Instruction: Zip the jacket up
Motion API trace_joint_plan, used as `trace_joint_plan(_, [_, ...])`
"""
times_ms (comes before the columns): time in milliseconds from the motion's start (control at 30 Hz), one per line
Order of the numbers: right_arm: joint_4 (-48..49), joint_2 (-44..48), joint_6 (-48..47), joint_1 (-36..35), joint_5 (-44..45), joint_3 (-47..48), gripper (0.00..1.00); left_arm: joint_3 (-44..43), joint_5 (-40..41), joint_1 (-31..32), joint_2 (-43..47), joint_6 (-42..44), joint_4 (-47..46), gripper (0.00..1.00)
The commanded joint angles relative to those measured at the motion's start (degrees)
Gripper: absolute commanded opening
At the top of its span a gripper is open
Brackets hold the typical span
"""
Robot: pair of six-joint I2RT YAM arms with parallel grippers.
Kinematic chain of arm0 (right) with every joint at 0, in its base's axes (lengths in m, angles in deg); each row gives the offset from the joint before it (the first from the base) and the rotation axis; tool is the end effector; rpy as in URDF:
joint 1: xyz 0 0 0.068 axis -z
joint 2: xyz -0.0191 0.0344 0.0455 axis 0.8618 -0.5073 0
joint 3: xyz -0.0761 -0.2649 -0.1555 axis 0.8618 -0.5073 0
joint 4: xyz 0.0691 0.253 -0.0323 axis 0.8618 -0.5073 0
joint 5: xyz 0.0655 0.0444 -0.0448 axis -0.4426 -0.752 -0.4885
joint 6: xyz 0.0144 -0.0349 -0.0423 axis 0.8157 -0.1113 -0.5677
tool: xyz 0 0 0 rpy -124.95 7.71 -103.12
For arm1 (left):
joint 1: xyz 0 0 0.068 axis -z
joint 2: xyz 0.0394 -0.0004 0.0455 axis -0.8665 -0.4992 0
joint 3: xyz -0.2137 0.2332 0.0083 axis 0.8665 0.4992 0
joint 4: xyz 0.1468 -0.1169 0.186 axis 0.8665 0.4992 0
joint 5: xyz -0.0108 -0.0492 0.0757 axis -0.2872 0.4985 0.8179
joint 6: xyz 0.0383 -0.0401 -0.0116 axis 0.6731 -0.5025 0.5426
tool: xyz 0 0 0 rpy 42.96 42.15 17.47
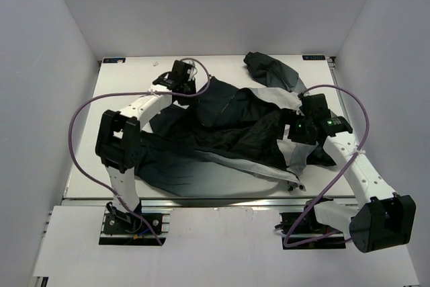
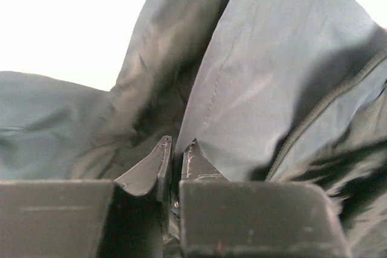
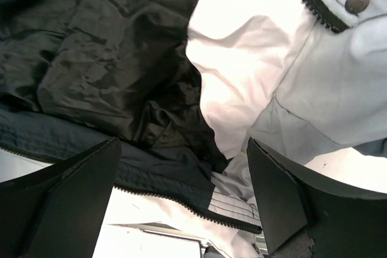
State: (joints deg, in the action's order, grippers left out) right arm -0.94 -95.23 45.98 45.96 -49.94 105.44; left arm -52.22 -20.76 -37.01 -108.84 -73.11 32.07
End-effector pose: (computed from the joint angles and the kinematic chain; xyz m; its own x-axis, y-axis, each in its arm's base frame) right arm 0.2089 0.0507 0.3176 -0.7973 0.1419 -0.5866 0.0201 0.9777 0.2091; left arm 0.4105 -0.1755 0.2682 -0.8394 -0.0671 -0.5394 0.0831 0.9648 -0.2493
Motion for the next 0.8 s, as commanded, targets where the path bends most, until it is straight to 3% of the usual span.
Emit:
trace_joint_plan(0, [-1.3,2.2,-1.3,0.2,0.2,-0.7,0.89,-6.3,8.8,-0.4,8.3,0.6,0.7,0.00])
trace_joint_plan(100, [-2.1,3.5,-4.5,0.2,-2.8,-2.0,0.89,-10.6,15.3,-2.1,10.9,1.1,3.5,0.00])
trace_joint_plan(233, [-3.8,3.1,-4.9,-0.1,-5.2,-2.8,0.89,-9.5,21.3,-7.1,13.1,-2.7,9.8,0.00])
trace_joint_plan(367, [-3.0,3.1,-3.8,-1.6,-5.8,-4.0,0.89,1.1,23.5,-16.0,20.0,-11.1,13.8,0.00])
trace_joint_plan(433, [-3.1,3.0,-3.7,-3.1,-5.7,-4.2,0.89,8.9,27.3,-17.3,22.6,-15.6,14.8,0.00])
trace_joint_plan(567, [-3.4,2.2,-0.7,-5.9,-4.0,-5.9,0.89,16.4,32.4,-18.4,24.3,-25.0,22.2,0.00])
trace_joint_plan(767, [-1.9,2.3,5.2,-8.8,-5.8,-8.6,0.89,21.8,34.4,-19.4,22.2,-30.3,29.3,0.00])
